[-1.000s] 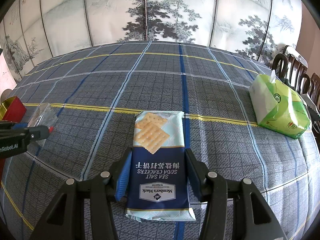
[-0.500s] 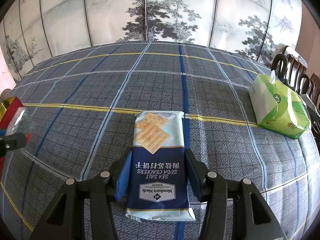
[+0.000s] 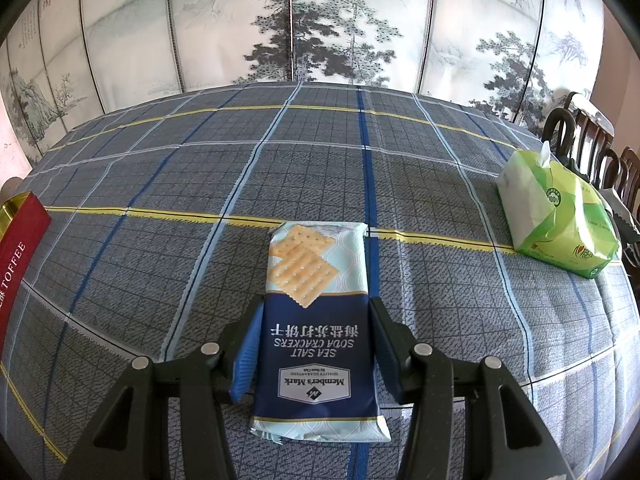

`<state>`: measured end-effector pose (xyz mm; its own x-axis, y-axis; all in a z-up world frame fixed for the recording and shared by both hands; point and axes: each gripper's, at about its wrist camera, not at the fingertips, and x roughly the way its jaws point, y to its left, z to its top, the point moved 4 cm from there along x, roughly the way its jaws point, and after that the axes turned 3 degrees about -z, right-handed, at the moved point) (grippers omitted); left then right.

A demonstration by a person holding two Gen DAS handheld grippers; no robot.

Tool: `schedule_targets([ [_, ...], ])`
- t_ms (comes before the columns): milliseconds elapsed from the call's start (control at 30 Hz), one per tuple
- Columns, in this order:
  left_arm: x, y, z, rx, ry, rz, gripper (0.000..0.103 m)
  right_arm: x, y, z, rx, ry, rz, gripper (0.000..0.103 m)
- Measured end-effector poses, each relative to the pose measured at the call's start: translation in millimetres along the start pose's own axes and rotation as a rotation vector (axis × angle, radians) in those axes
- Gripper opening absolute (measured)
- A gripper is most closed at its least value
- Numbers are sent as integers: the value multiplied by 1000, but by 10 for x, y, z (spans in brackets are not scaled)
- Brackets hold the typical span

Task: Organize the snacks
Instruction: 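Carry the grey bar packet into the gold tin with the left tool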

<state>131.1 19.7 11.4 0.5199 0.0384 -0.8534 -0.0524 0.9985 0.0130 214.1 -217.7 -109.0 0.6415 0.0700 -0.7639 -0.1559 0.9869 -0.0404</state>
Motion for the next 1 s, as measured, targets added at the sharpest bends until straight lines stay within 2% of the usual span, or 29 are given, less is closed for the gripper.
schedule_targets([
  [367, -184, 811, -212, -95, 9, 113, 23, 1, -3, 2, 0, 0, 0, 51],
  [633, -208, 1329, -395, -184, 37, 159, 23, 1, -2, 1, 0, 0, -1, 51],
  [833, -190, 1573, -516, -214, 49, 155, 23, 2, -5, 0, 0, 0, -1, 52],
  [1000, -120, 1546, -582, -207, 69, 126, 23, 1, -1, -2, -1, 0, -1, 52],
])
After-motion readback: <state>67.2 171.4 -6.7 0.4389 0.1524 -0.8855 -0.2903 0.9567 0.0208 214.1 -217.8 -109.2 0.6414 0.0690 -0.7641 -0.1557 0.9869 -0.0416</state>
